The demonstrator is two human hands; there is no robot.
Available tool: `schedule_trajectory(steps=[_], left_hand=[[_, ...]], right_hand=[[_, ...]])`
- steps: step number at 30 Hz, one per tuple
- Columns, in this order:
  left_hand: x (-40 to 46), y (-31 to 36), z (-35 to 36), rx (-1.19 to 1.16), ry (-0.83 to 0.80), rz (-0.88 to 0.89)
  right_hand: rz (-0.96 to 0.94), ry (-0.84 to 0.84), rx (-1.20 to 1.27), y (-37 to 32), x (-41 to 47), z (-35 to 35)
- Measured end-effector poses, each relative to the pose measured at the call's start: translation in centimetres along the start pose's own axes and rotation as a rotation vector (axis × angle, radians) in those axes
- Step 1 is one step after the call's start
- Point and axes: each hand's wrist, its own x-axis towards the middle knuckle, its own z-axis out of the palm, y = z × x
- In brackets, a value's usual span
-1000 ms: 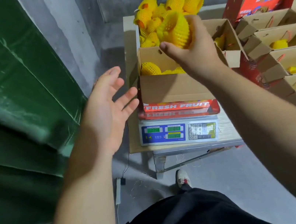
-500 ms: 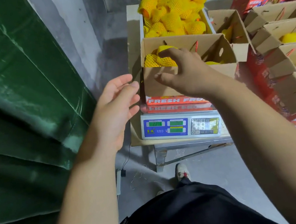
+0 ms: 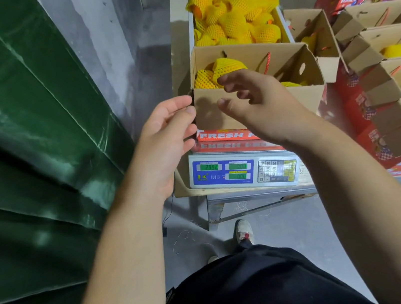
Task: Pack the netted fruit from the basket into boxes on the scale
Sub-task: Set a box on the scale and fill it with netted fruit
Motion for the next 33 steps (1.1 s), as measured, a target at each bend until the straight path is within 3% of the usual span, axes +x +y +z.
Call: schedule_trajectory(steps=[12,19,27,33], left_hand=[[4.3,0.3,2.8,0.04,-0.008,0.073],[13.5,5.7,9.2,0.263,-0.077,0.277],[29.4,6.2,15.1,0.624,-0.194,0.294],[38.3,4.7,17.8,0.695,-0.109,0.22]], right_hand=[[-0.049,0.044,0.118,2.4,4.1,-1.6],[-0.032,0.177,0.189,7.0,12.7,-6.7],[0.147,0.175,-0.11,15.7,26.6,-16.3],[0.203,0.159,-0.215,21.2,39.0,-19.3]])
